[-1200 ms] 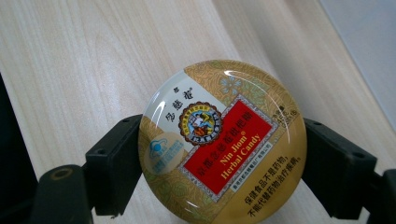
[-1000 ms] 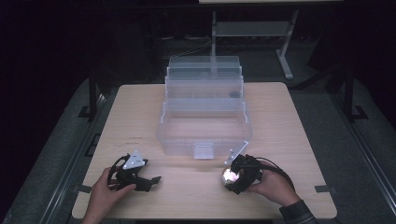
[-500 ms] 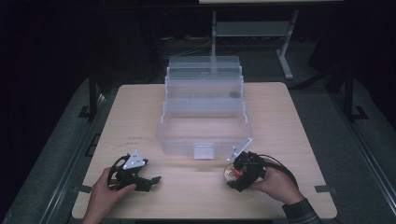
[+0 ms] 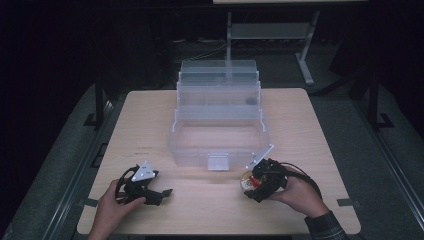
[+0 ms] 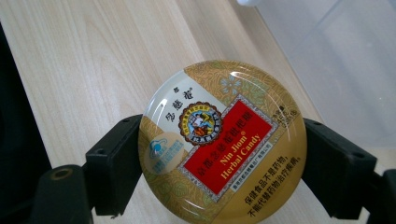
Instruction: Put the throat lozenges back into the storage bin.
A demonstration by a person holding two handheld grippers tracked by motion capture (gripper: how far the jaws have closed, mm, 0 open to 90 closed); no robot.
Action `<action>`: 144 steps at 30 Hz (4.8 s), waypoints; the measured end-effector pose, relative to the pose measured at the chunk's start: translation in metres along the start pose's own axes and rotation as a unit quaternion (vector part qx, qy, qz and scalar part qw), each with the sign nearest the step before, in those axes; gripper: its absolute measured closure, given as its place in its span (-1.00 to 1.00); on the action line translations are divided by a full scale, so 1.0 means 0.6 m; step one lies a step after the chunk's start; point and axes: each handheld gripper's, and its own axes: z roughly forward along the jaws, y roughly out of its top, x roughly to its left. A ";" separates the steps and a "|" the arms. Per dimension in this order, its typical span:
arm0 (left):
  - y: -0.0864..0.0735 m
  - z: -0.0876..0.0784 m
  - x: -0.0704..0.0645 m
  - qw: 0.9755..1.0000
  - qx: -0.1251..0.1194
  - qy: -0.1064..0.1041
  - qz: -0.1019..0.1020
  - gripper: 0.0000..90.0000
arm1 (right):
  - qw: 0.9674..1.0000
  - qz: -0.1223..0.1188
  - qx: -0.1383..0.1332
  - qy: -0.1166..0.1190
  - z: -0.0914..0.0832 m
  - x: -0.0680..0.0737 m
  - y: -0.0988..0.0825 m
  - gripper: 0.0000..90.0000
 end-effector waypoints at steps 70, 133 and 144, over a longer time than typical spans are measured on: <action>0.000 0.000 0.000 1.000 0.000 0.001 0.001 -0.73 | 0.999 0.018 -0.017 -0.037 -0.103 -0.097 0.086 -0.56; 0.000 0.000 0.000 1.000 0.001 0.000 0.002 -0.73 | 0.997 0.049 0.036 -0.046 -0.035 -0.174 0.122 -0.57; 0.000 0.000 0.000 1.000 0.001 0.000 0.002 -0.73 | 0.997 0.047 0.037 -0.046 -0.036 -0.174 0.123 -0.60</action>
